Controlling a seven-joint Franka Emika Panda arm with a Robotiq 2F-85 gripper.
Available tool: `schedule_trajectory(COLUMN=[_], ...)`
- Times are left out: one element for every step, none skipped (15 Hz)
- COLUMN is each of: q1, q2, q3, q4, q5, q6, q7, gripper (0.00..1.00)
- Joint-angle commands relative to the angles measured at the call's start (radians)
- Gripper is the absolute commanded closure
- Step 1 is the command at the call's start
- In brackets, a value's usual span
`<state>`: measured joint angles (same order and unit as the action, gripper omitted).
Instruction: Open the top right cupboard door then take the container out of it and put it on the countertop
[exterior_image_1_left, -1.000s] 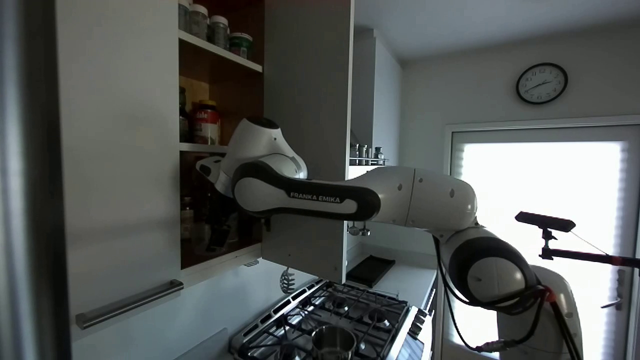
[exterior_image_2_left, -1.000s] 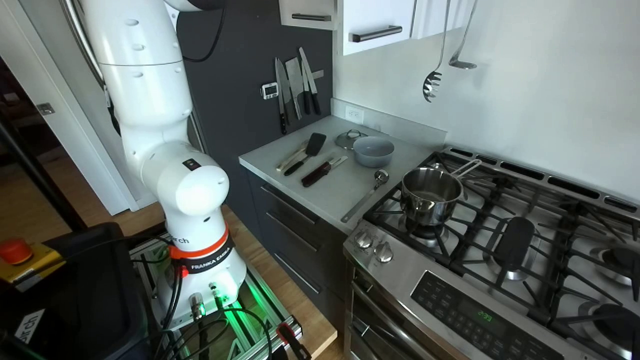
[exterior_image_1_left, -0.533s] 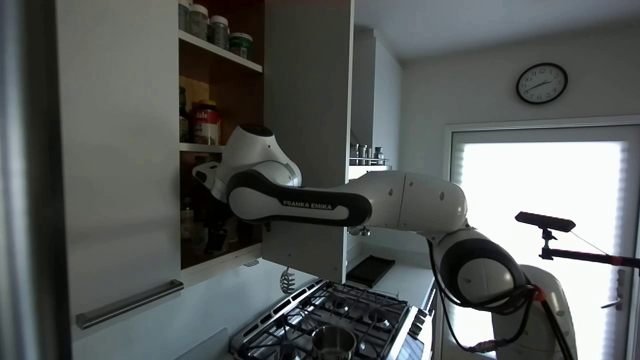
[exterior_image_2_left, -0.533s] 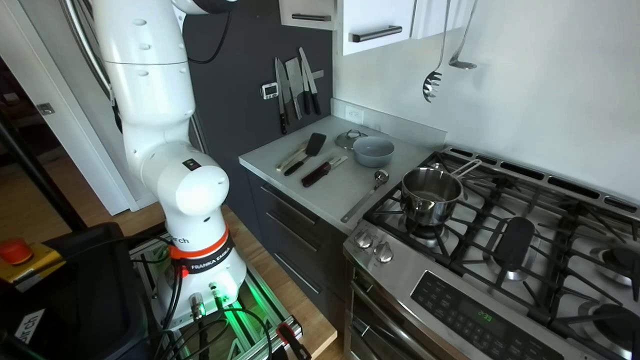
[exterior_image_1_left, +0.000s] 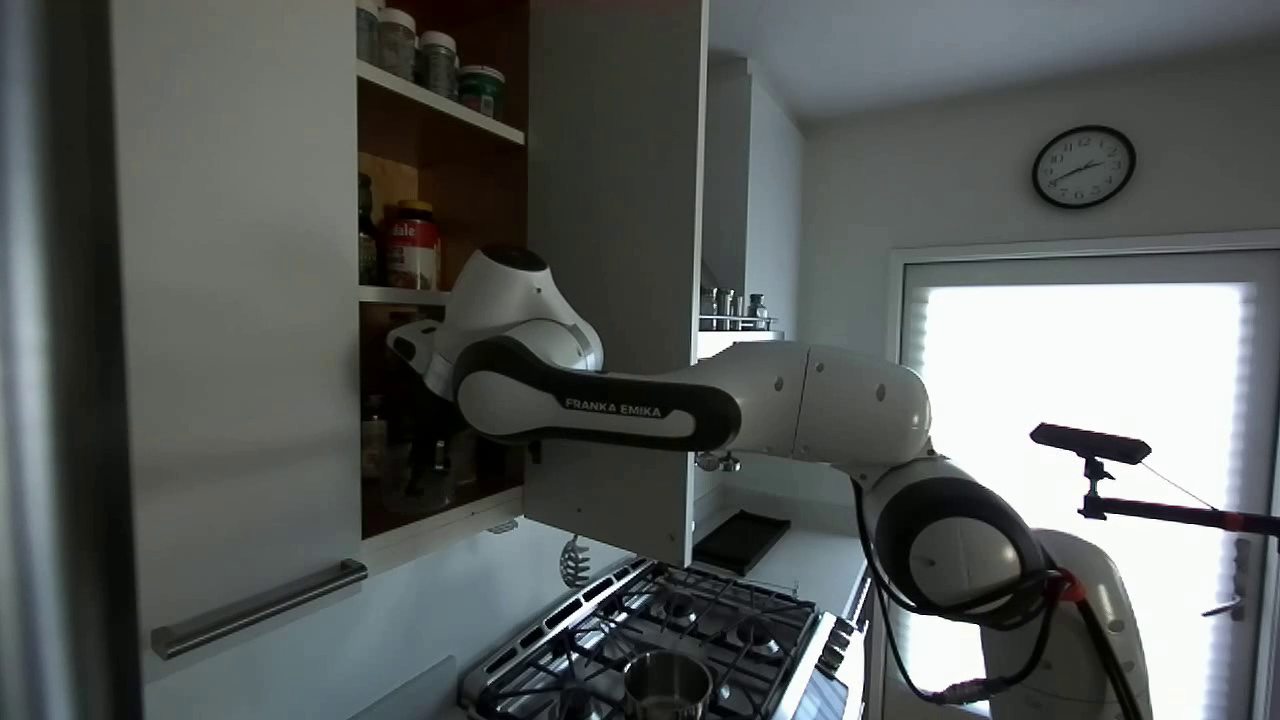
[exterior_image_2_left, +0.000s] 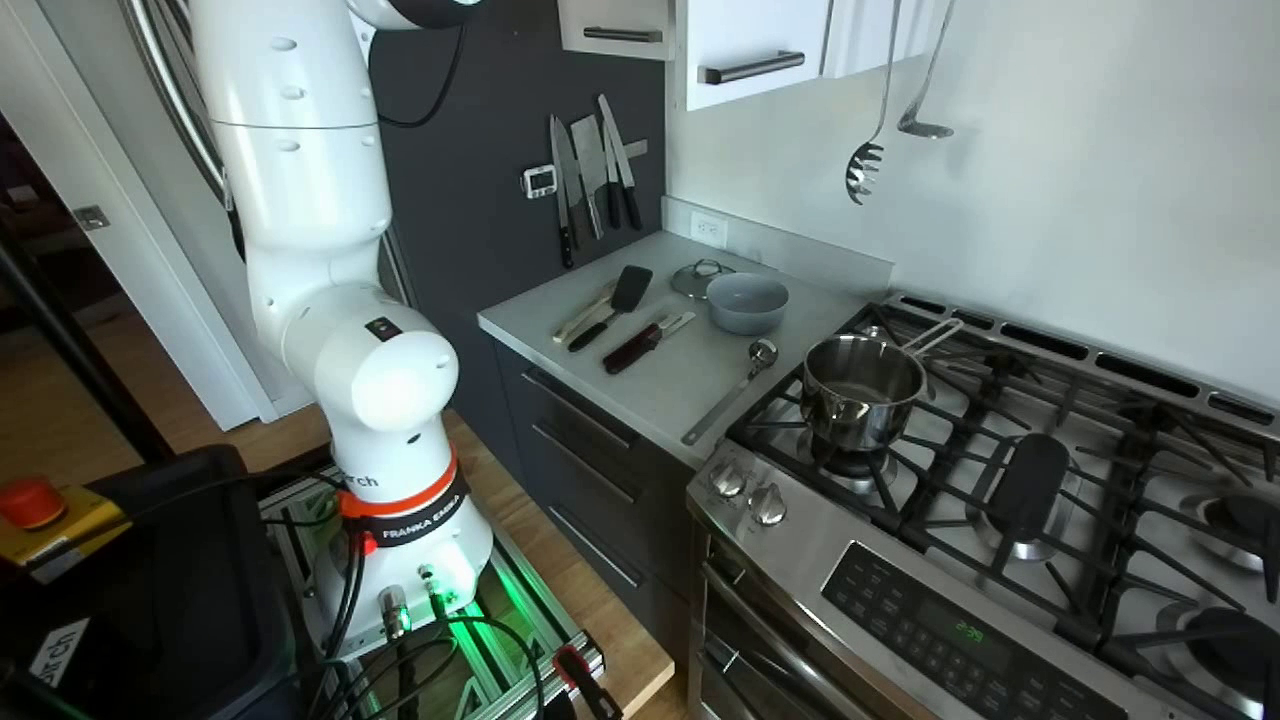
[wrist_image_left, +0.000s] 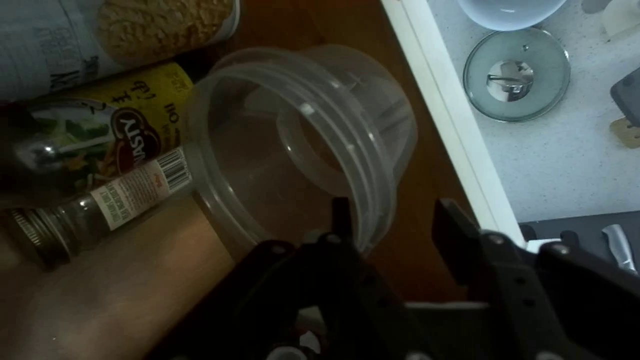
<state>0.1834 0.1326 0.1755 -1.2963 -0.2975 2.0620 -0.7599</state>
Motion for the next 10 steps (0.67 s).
schedule_trajectory(q1=[0.005,0.005,0.004,0.004,0.005,0.005,0.007,0.008,0.008,0.009], q2=[0.012,0.014,0.017,0.021,0.026,0.032,0.037,0.042,0.047,0.052], q3=[-0.006,-0.007,-0.009,-0.01,-0.011,-0.012,-0.014,-0.015,-0.016,-0.016], q4=[0.018,0.02,0.022,0.025,0.027,0.029,0.031,0.032,0.033,0.034], q5=[-0.041,-0.05,-0.058,-0.065,-0.077,-0.087,-0.102,-0.116,-0.132,-0.143], q6=[0.044,0.067,0.089,0.109,0.118,0.123,0.124,0.123,0.114,0.107], q7=[0.04,0.051,0.059,0.068,0.073,0.076,0.077,0.078,0.079,0.081], gripper=[0.21,0.14,0.05,0.01,0.0,0.0,0.0,0.0,0.0,0.0])
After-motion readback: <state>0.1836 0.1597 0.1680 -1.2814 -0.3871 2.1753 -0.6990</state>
